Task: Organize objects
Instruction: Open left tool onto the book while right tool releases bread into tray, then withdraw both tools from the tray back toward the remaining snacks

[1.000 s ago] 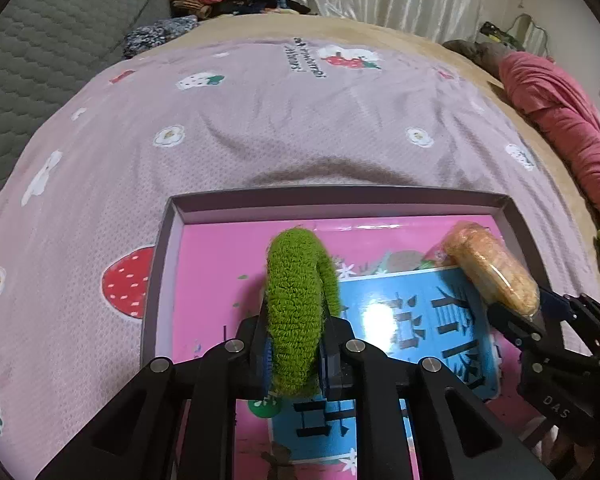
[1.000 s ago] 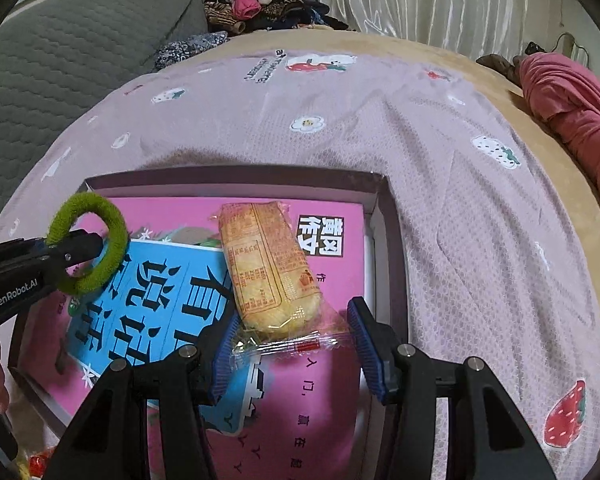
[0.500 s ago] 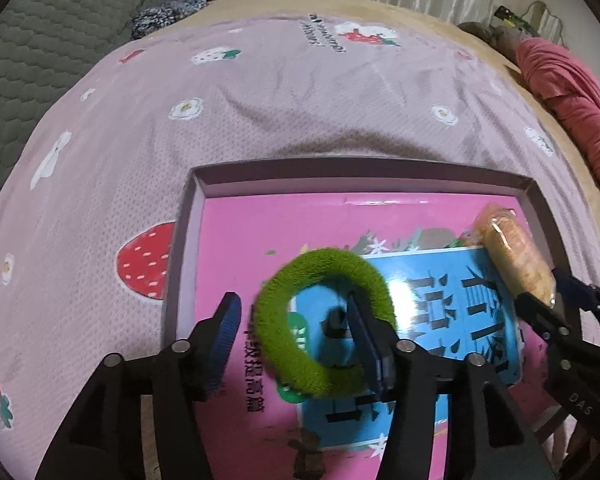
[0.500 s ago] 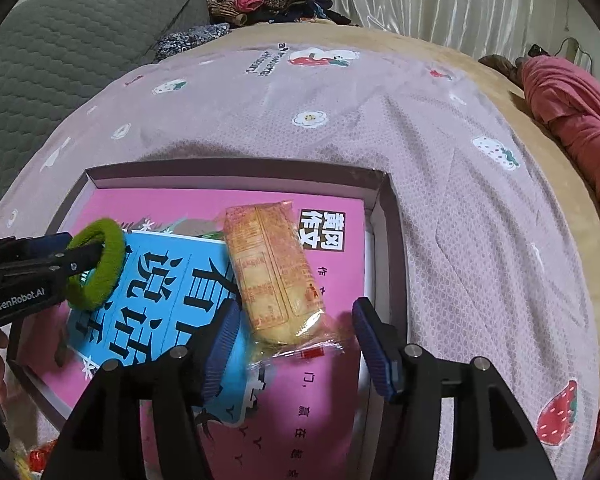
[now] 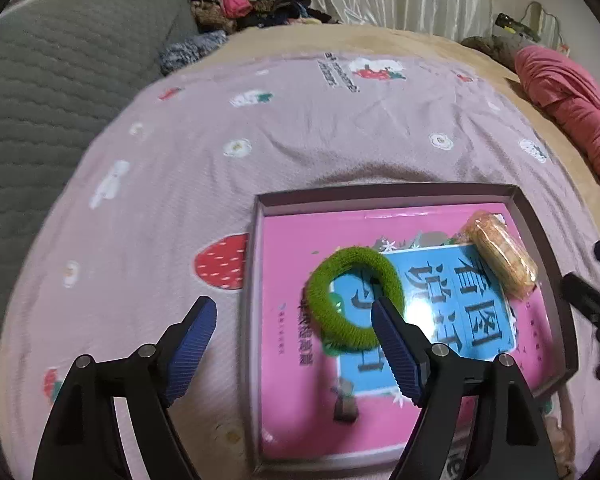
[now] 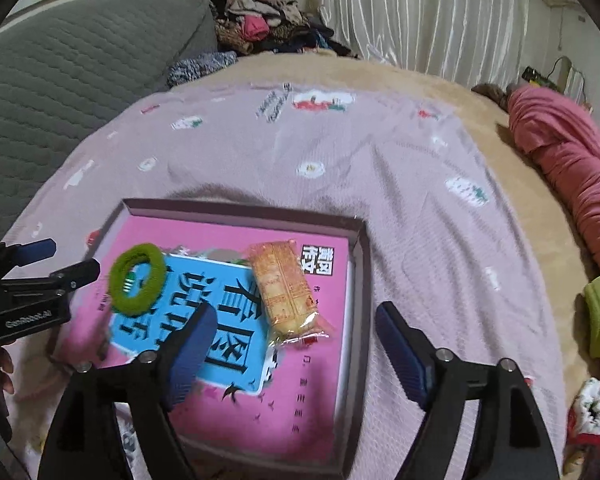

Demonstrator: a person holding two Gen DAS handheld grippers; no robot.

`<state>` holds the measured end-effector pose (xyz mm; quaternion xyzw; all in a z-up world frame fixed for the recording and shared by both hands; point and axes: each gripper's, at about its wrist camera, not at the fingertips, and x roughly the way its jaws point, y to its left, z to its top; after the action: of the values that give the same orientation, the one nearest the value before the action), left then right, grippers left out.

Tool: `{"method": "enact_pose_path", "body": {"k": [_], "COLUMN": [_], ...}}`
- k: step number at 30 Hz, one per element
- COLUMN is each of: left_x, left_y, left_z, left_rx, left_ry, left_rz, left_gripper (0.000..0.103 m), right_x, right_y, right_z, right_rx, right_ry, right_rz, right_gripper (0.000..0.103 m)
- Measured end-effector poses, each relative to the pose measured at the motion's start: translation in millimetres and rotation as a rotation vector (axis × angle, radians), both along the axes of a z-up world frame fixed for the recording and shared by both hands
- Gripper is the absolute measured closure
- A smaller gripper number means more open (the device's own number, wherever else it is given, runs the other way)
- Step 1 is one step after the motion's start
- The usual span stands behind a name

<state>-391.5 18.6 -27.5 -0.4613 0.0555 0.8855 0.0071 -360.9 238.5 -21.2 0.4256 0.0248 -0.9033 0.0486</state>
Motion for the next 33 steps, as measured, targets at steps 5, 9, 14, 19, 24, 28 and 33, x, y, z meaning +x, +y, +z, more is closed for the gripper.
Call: {"method": "enact_pose_path", "body": {"k": [5,9,14,19,24,28,33], "left_x": [25,51,85,120,152,176,198], "left_y": [-3,-2,-3,-7,-10,-14,-18], "left_z": [25,47,74,98,116,130,138], "left_rx": [0.029,0.041,0.047,0.048,0.053,0.068,0.085], "left_ry": [0.016,0.047,0.097,0.142,0.168,0.198,0.216], "left_rz": [-0.002,-0.007,-0.012,-0.009,-0.01,-0.021,-0.03], "left_gripper": [0.021,0.02,0.018,0.018,0.017,0.017,0.017], "right_x": [32,58,91,123,151,174,197], "right_y": [-3,-6,-9,-16,-23,-28,-31], "right_z": [38,63,89,111,128,141,149], "right_rx": [0.013,0.028,0.013,-0.001,-0.012,-0.013,-0.004], "right_ry": [0.057,0.101,0.137,0.178,0.207,0.238,0.257], "right_rz": [0.001,0.0,0.006,0.023,0.04,0.052,0.057], "right_gripper": [0.011,0.008,0.007,0.006,0.004,0.003,0.003]}}
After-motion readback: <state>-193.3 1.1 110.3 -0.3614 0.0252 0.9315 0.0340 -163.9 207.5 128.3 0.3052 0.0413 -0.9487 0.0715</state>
